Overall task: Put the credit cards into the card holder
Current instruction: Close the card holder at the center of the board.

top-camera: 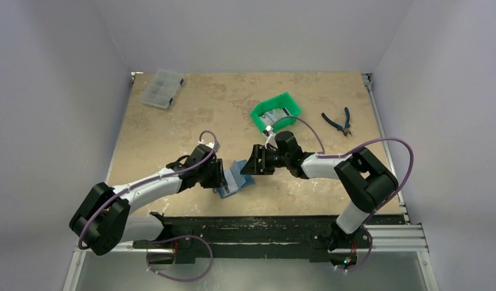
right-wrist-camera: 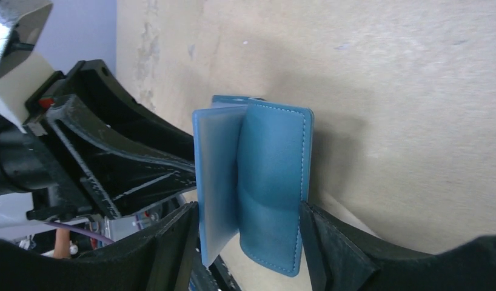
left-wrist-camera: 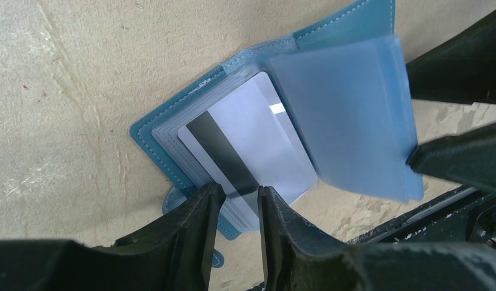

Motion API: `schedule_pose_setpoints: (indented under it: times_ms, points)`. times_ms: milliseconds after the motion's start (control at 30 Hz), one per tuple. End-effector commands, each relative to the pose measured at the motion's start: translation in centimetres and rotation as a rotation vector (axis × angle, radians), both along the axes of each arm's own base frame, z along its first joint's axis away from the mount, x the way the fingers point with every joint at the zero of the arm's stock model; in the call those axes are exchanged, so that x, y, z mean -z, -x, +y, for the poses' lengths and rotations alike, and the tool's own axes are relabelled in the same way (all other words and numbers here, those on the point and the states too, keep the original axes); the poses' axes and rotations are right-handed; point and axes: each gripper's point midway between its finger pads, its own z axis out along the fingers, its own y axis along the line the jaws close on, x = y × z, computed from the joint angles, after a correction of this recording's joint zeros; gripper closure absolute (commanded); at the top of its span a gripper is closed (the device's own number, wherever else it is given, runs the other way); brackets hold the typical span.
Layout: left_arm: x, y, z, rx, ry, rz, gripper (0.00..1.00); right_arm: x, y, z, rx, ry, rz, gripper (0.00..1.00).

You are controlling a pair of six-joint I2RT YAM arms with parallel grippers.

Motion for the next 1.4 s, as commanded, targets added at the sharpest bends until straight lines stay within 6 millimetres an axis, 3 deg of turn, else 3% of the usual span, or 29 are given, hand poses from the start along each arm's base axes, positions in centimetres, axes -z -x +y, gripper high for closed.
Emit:
schedule_pose_setpoints:
  times_ms: [0,200,500,767,1000,1100,1367]
  points:
    - [1.8,1.4,1.5,-0.029,-0.048,0.042,0.66,-3.2,2.1,3.2,-0.091,-0.133,0.013,0.32]
    - [1.3,1.4,1.5,-0.044,-0.035,0.029,0.67,-4.5,2.8,4.4,-0.109,-0.192,0.017,0.32]
    - [-1.5,1.0,1.9,-0.117,0.026,-0.043,0.71,-5.5,4.4,6.7,-0.173,-0.327,0.064,0.32]
    - [-2.3,1.6,3.6,-0.222,0.014,-0.042,0.75,-4.8,5.9,8.3,-0.24,-0.341,0.091,0.33]
    - [-2.0,2.2,4.8,-0.33,0.039,-0.043,0.7,-2.8,6.5,9.0,-0.28,-0.315,0.125,0.38]
    - [-1.9,2.3,4.9,-0.336,0.034,-0.034,0.69,-0.9,6.0,8.9,-0.278,-0.236,0.113,0.42]
    - [-3.0,2.2,4.7,-0.349,0.051,-0.034,0.59,3.0,5.0,8.2,-0.287,-0.054,0.047,0.65]
